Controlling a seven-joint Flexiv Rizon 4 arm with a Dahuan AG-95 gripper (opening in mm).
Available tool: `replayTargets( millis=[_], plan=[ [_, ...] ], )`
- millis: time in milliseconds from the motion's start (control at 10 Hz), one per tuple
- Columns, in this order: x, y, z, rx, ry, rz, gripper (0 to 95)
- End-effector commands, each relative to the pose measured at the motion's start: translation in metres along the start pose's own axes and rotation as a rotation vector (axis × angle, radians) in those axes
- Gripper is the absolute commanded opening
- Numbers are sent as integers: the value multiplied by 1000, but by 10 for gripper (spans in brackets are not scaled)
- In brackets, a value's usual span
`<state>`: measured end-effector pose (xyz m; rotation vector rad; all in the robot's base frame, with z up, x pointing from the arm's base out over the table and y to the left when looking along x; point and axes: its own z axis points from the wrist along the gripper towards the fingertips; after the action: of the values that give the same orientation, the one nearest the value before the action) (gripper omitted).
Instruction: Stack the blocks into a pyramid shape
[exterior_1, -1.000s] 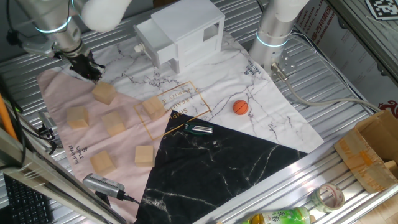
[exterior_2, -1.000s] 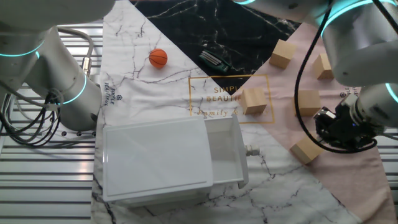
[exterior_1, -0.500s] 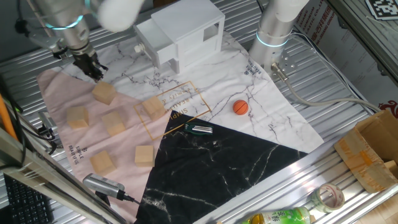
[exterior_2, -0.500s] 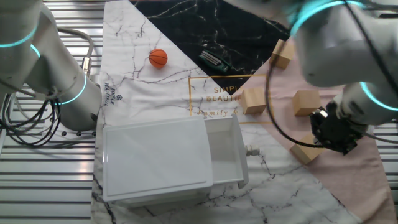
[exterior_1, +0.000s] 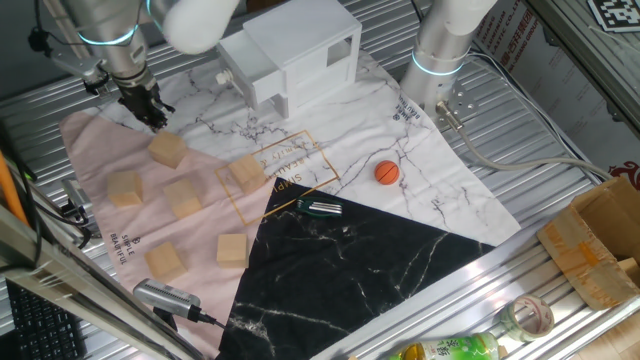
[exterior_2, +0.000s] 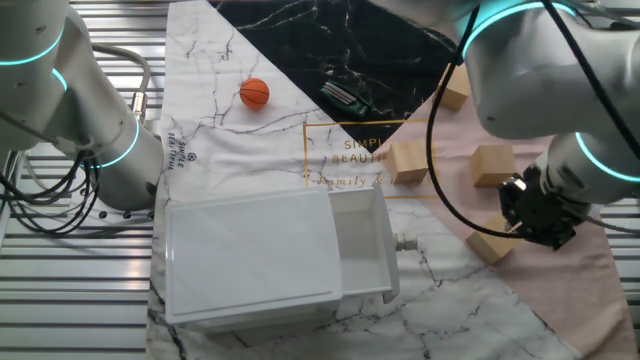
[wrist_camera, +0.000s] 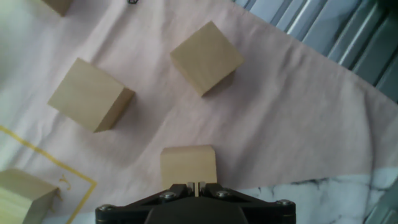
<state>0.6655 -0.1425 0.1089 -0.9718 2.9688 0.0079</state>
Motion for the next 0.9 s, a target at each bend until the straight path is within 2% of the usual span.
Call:
replayTargets(
  millis=[100,200,400,900],
  plan=[
    [4,1,6,-17,-15,23,950],
    [9,3,9,-11,-15,29,950],
    [9,3,9,9,-2,37,950],
    [6,5,11,12,-2,43,950]
  ],
)
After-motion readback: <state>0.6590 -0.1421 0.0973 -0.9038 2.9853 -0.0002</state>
